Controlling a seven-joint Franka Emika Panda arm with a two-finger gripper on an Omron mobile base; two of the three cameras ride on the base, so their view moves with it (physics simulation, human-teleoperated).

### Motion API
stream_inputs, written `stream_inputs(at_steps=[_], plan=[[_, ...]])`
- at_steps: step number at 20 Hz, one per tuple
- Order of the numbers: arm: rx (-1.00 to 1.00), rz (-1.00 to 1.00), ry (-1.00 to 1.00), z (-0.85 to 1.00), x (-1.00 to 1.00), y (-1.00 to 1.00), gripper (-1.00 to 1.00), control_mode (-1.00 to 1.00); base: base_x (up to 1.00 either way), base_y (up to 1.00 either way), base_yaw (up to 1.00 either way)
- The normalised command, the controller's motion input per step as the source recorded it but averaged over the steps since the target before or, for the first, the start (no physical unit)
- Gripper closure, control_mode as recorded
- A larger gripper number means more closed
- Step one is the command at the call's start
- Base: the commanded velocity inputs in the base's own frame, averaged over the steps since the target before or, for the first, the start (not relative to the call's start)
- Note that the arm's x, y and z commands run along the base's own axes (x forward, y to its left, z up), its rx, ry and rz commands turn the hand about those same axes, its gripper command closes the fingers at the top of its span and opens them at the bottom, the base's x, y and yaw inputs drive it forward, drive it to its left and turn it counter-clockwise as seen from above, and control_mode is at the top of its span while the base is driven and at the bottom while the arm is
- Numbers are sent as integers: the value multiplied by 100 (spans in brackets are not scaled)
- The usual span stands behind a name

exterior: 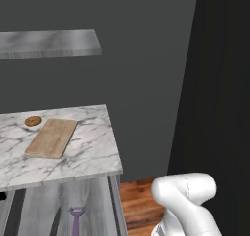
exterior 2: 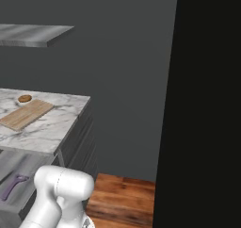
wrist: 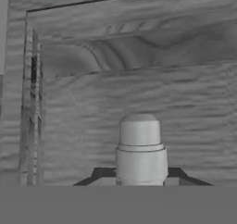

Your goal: Open the drawer on the left and place the cutting tools on the cutting board.

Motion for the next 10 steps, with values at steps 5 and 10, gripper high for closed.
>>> stream_inputs(at_steps=[5,10], plan=[[0,-1,16,0,-21,35,-100,-100,0,0,0],[10,0,32,17,-12,9,-100,-100,0,0,0]])
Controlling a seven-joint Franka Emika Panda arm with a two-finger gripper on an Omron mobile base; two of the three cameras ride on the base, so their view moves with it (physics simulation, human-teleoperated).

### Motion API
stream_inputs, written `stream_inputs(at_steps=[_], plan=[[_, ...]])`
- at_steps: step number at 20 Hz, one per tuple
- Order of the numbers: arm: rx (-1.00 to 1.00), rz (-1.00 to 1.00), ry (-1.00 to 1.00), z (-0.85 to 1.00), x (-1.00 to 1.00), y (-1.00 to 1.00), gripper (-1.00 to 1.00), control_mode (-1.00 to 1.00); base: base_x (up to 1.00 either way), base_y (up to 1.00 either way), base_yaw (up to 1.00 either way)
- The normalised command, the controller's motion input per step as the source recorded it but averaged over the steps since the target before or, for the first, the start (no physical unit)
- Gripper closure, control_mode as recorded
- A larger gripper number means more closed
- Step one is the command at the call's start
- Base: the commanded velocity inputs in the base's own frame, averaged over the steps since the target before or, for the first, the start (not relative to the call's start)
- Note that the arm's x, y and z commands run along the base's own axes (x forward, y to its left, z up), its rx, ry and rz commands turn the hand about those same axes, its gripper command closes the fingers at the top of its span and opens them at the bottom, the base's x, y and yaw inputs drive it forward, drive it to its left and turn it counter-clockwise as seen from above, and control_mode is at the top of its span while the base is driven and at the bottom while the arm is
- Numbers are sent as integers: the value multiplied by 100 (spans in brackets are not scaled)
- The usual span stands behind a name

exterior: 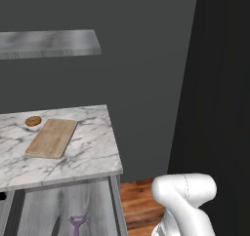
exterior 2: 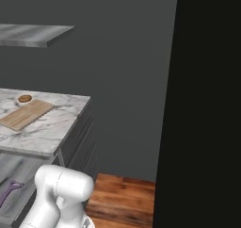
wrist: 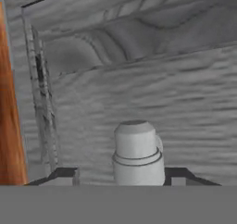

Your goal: Open the drawer on the left and place the cutting tools on the cutting board.

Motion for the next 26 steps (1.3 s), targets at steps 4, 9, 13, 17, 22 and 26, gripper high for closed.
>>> stream_inputs(at_steps=[4,9,13,17,22,26], plan=[[15,0,45,37,-16,11,-100,-100,0,0,0],[19,0,57,56,-10,13,-100,-100,0,0,0],[22,0,58,74,-23,12,-100,-100,0,0,0],[25,0,58,93,-19,5,-100,-100,0,0,0],[28,-1,61,99,0,-3,-100,-100,0,0,0],[25,-8,63,69,24,-24,-100,-100,0,0,0]])
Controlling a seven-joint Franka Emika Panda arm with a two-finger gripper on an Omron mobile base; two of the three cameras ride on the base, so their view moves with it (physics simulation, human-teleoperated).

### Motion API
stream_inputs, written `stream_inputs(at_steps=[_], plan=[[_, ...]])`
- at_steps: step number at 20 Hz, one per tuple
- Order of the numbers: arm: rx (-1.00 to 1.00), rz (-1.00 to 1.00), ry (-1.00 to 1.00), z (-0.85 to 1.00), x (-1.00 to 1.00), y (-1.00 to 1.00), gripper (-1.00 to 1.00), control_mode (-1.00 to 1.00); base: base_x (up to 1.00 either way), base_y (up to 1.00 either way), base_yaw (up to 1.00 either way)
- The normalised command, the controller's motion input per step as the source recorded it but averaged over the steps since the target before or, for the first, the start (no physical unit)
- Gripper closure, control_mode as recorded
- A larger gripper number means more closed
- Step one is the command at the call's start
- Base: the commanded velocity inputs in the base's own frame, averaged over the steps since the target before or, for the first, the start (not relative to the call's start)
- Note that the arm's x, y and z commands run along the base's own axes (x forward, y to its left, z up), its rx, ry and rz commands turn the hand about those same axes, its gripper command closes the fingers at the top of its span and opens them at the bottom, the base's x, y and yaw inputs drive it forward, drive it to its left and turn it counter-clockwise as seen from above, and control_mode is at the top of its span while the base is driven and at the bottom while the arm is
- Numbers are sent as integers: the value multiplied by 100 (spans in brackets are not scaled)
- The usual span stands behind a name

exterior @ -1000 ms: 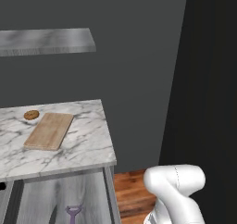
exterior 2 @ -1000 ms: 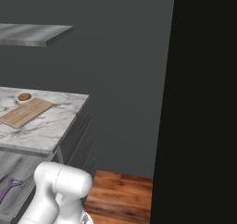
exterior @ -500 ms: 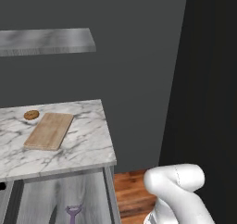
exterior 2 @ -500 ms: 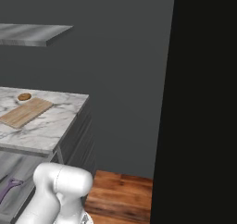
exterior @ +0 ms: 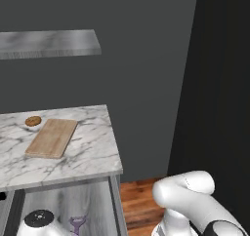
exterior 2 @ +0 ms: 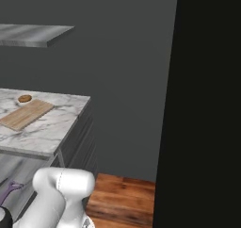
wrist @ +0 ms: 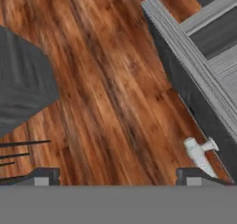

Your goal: Open the drawer on the left and place the cutting tools on the cutting board.

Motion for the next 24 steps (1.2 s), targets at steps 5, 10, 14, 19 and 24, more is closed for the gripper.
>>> stream_inputs(at_steps=[5,10,14,19,24], plan=[[17,-11,65,15,62,-25,-100,-100,0,0,0],[11,-11,56,0,45,-12,-100,-100,0,0,0],[2,-6,43,2,17,0,-100,-100,0,0,0],[-10,-5,17,10,28,0,-100,-100,0,0,0],[-34,-8,1,14,48,-2,-100,-100,0,0,0]])
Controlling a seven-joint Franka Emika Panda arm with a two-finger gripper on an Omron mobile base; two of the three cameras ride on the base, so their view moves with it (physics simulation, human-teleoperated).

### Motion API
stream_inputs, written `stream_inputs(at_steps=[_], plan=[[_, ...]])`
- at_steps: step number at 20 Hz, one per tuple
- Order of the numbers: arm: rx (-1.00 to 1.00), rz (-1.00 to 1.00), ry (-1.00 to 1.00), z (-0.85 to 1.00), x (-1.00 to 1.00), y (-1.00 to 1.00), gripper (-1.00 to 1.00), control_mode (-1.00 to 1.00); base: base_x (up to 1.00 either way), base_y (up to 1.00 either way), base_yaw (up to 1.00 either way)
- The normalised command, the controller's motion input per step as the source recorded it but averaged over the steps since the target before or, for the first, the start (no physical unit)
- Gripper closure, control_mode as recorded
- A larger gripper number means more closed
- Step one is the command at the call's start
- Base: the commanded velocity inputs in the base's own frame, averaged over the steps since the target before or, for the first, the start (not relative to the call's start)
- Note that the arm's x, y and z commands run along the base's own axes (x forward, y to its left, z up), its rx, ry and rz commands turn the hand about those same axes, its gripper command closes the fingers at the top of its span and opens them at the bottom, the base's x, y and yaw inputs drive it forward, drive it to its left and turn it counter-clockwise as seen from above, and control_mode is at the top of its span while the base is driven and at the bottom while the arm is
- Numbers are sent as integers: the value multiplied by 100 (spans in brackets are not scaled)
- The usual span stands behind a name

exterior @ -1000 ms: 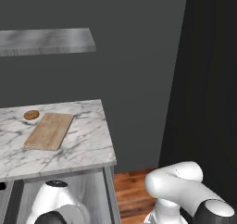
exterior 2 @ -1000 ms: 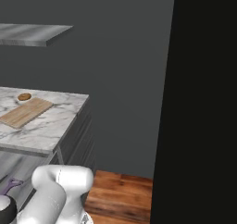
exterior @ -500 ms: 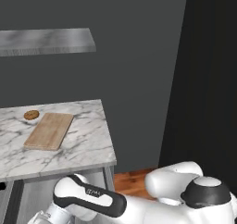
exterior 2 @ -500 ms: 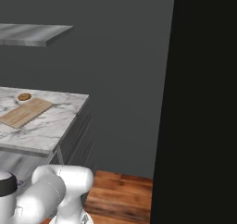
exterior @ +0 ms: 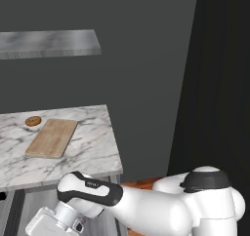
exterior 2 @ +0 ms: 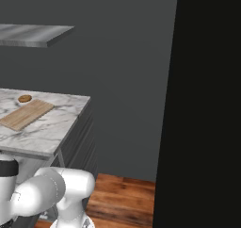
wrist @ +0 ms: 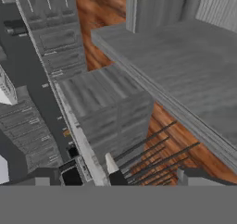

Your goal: Open the drawer on the left and place the cutting tools on the cutting board.

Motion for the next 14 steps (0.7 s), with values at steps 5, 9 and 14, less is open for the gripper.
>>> stream_inputs(at_steps=[5,9,14], plan=[[-39,-7,0,11,41,-2,-100,-100,0,0,0],[-40,-5,2,-1,34,0,-100,-100,0,0,0],[-44,0,1,-13,23,0,-100,-100,0,0,0]])
